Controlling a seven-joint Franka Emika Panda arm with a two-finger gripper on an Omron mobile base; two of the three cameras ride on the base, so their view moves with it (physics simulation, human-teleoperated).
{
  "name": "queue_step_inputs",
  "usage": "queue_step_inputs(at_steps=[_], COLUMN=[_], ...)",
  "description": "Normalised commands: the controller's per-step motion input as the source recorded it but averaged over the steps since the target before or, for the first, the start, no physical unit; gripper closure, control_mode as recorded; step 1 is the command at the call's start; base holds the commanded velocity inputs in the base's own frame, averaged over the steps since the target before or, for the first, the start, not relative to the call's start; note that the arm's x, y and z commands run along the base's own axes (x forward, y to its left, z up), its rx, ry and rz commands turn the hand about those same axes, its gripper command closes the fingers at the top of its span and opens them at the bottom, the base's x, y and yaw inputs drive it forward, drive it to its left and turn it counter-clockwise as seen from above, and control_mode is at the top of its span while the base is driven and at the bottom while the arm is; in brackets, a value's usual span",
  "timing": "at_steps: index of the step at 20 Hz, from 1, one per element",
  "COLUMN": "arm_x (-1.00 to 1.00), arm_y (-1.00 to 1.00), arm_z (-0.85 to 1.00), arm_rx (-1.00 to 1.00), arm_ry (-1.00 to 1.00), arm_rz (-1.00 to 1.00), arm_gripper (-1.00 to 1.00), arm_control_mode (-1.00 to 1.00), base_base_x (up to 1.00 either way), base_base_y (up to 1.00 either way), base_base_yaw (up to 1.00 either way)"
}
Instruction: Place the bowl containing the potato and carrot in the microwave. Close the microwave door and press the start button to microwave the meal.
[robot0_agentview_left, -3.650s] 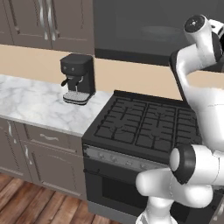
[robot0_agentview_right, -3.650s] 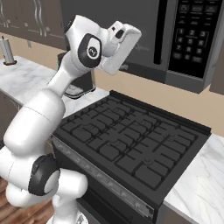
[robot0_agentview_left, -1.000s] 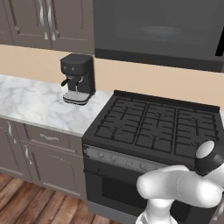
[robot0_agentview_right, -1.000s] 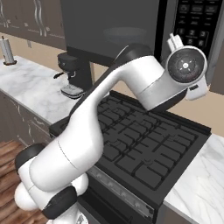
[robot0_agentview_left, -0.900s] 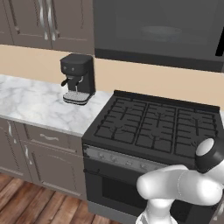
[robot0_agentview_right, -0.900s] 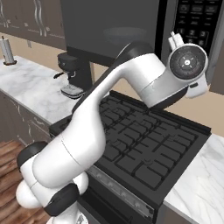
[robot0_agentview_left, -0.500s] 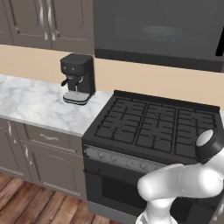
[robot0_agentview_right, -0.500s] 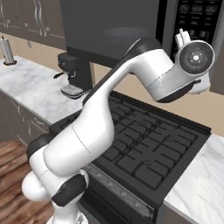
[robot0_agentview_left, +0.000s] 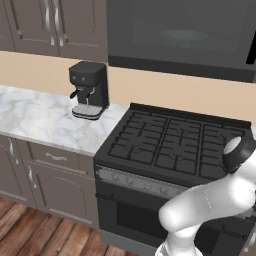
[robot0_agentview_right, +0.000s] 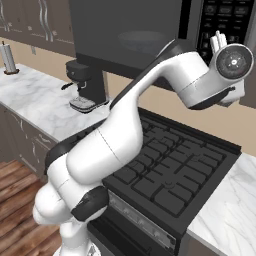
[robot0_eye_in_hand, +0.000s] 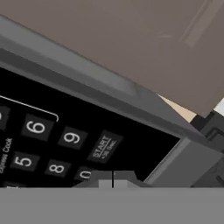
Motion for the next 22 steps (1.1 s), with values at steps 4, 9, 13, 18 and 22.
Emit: queue_step_inputs(at_steps=[4,9,13,18,22], arm_x=[0.32,0.39,0.43,0.36,0.34], arm_y=[-0.29,-0.16,0.06,0.53,0.85], arm_z=[0.0,-0.1,-0.6,-0.75,-0.63], arm_rx=[0.06,0.02,-0.01,-0.08,-0.13], arm_ry=[0.0,-0.01,-0.2,-0.31,-0.25], arm_rz=[0.0,0.0,-0.03,-0.21,-0.31], arm_gripper=[1.0,1.0,1.0,1.0,1.0], arm_control_mode=[-1.0,-1.0,-1.0,-1.0,-1.0], base_base_x=[0.0,0.0,0.0,0.0,0.0], base_base_y=[0.0,0.0,0.0,0.0,0.0], base_base_yaw=[0.0,0.0,0.0,0.0,0.0])
